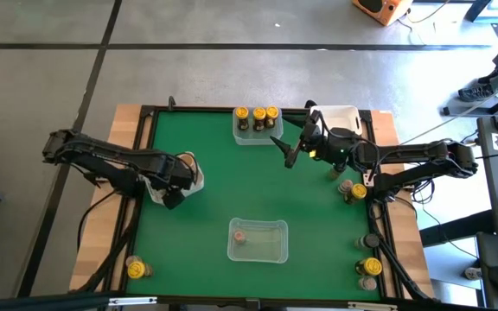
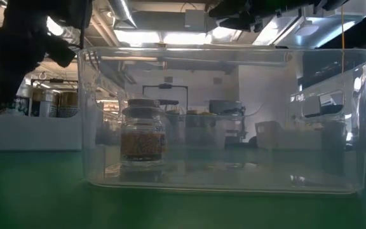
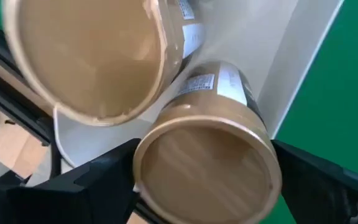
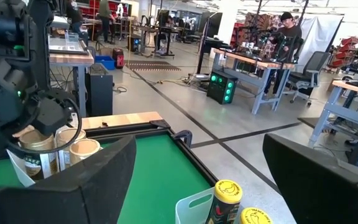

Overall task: Sort spices by type
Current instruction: Put the gold spice bottle into the left white bin, then put the yellow spice bottle into the top transparent bin

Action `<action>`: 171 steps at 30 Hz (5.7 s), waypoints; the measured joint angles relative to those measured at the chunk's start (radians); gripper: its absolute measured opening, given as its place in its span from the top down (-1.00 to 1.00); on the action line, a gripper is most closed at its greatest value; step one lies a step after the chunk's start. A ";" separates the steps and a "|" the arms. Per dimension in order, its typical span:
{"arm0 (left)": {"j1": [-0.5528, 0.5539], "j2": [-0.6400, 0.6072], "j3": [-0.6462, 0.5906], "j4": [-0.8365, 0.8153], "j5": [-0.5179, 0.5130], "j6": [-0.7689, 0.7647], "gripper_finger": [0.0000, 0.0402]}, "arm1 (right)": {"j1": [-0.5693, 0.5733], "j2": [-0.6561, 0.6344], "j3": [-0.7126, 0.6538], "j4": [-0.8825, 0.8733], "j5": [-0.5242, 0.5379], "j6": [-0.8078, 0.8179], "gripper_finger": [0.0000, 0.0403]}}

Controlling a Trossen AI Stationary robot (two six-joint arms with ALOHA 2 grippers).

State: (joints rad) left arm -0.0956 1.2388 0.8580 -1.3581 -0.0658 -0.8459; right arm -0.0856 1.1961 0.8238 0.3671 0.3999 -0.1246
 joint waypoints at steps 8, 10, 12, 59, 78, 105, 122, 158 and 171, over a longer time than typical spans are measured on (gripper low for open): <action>-0.005 -0.040 0.144 -0.027 -0.003 0.015 -0.72 | 0.000 0.000 0.000 -0.003 0.000 0.000 -0.74; -0.023 -0.062 0.176 -0.014 -0.005 0.022 -0.72 | 0.000 0.000 0.000 -0.004 0.000 0.000 -0.74; -0.066 -0.085 0.195 0.040 -0.007 0.053 -0.72 | 0.000 0.000 0.000 -0.004 0.000 0.000 -0.74; -0.860 0.332 0.493 0.308 0.041 -0.387 -0.73 | 0.000 0.000 0.000 -0.003 0.000 0.000 -0.74; -1.034 0.394 0.458 0.169 0.172 -0.584 -0.73 | 0.000 0.000 0.000 0.007 0.000 -0.004 -0.74; -1.013 0.394 0.310 0.299 0.172 -0.610 -0.09 | 0.000 0.000 0.000 0.003 0.000 -0.004 -0.74; -0.570 0.384 0.703 -0.091 -0.091 -0.038 -0.09 | 0.000 0.000 0.000 -0.006 0.000 -0.004 -0.74; 0.462 0.638 0.816 0.356 -0.328 1.074 -0.16 | 0.000 0.000 0.000 -0.055 0.011 -0.012 -0.74; 0.511 0.744 0.815 0.407 -0.260 1.110 -0.17 | 0.000 0.000 0.000 -0.057 0.011 -0.015 -0.74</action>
State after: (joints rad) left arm 0.4151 1.9829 1.6730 -0.9515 -0.3254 0.2644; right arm -0.0856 1.1960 0.8234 0.3105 0.4110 -0.1398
